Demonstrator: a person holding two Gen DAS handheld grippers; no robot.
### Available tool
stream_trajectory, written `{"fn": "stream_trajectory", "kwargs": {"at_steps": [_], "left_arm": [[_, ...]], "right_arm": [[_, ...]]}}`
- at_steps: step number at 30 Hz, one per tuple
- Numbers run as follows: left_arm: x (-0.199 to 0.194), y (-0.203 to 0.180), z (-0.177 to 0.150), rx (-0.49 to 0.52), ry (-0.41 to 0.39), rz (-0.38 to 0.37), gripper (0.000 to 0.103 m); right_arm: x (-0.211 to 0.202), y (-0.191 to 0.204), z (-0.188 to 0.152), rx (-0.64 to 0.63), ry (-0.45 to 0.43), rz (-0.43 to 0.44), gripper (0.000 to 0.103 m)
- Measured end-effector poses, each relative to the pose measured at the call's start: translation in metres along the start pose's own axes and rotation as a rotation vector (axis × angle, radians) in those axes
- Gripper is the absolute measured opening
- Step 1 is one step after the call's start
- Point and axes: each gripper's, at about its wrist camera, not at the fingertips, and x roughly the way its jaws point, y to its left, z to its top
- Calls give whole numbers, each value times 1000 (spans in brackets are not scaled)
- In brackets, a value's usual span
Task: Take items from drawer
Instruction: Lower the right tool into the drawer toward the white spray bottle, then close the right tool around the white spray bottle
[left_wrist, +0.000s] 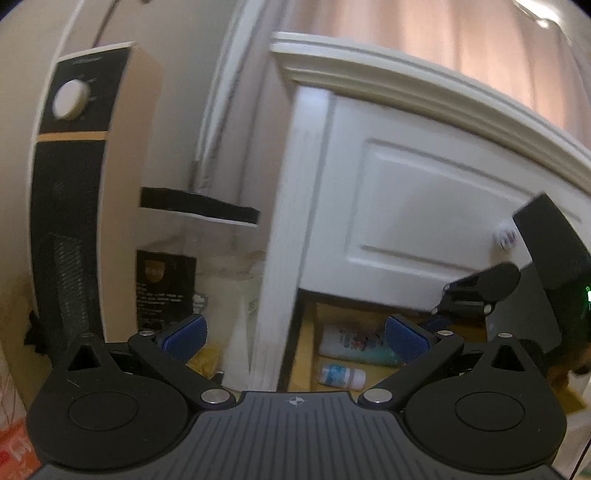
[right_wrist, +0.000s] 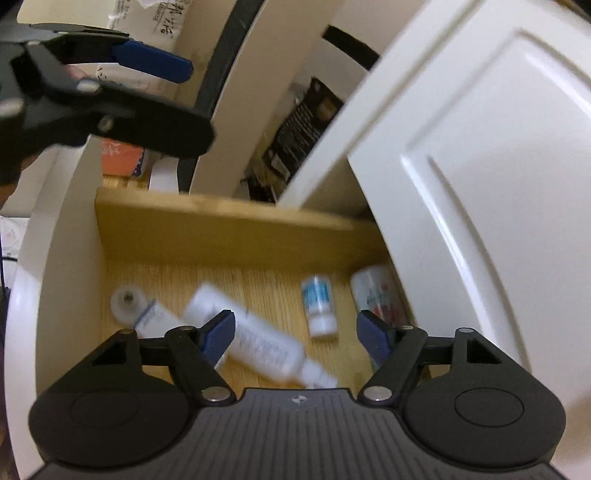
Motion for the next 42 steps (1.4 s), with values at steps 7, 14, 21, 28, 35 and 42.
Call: {"fn": "stream_trajectory", "kwargs": {"at_steps": [7, 14, 21, 28, 35, 42], "left_arm": [[-7, 11, 3, -46, -30, 12, 103], [-8, 15, 5, -49, -25, -5, 103], [-10, 18, 2, -57, -24, -20, 103], [-9, 16, 0, -57, -11, -55, 103], [-10, 15, -2, -51, -11, -63, 103], [-10, 7, -8, -13, 14, -92, 103]], "right_arm": [[28, 12, 32, -44, 22, 45, 76], [42, 12, 36, -54, 82, 85, 78], [34, 14, 17, -94, 177, 75, 78], [15, 4, -20, -60, 277, 13, 82], [-4, -8, -48, 32, 317, -22, 82], [-9, -19, -40, 195, 254, 11, 85]]}}
